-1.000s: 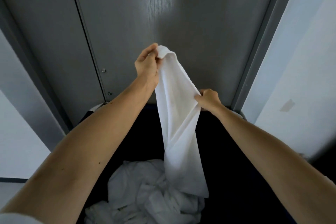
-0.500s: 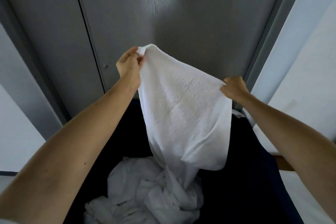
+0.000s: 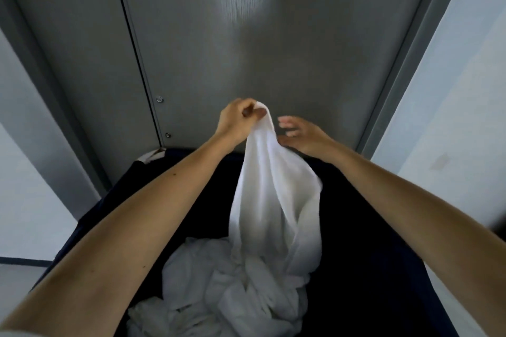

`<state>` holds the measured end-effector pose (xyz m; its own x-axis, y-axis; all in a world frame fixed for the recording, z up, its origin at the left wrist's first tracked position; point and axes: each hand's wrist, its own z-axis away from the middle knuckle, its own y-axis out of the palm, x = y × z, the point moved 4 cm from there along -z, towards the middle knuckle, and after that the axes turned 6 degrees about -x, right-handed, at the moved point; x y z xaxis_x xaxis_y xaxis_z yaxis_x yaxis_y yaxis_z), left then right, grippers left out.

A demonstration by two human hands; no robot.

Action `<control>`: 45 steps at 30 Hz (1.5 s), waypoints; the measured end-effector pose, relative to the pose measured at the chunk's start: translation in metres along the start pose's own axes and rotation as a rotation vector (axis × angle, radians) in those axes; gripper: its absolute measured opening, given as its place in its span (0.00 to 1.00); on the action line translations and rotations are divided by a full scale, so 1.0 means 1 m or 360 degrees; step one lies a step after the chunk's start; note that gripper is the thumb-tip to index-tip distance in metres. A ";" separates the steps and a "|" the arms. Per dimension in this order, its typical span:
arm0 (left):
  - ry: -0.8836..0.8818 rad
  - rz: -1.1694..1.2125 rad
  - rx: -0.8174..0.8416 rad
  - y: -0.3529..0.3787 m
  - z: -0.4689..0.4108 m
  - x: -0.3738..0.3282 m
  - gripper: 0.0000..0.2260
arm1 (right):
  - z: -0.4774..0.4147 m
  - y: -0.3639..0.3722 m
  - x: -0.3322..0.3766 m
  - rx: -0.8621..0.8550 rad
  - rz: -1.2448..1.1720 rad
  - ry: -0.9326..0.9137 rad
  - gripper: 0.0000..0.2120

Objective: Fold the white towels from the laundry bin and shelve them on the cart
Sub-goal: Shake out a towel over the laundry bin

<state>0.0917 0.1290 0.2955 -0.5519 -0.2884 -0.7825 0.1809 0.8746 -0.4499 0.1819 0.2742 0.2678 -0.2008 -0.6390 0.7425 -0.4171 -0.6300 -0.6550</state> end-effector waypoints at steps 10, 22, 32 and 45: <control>-0.0455 0.0304 -0.0001 0.020 0.007 0.012 0.05 | 0.016 0.023 0.006 -0.0227 -0.0348 0.0023 0.01; 0.0143 -0.0284 0.0426 0.032 0.011 -0.019 0.06 | 0.020 0.033 -0.011 -0.0318 -0.0064 0.0112 0.07; 0.0069 0.0216 -0.0622 -0.038 -0.037 -0.027 0.09 | 0.014 0.007 -0.024 -0.0443 0.0406 0.0291 0.13; -0.0691 -0.0126 -0.0901 -0.108 -0.022 0.093 0.14 | 0.025 -0.046 -0.054 -0.0353 0.0376 0.0306 0.18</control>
<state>0.0025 0.0168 0.2807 -0.1512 -0.3853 -0.9103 -0.3610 0.8788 -0.3121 0.2343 0.3268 0.2544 -0.4685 -0.6473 0.6013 -0.5171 -0.3509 -0.7807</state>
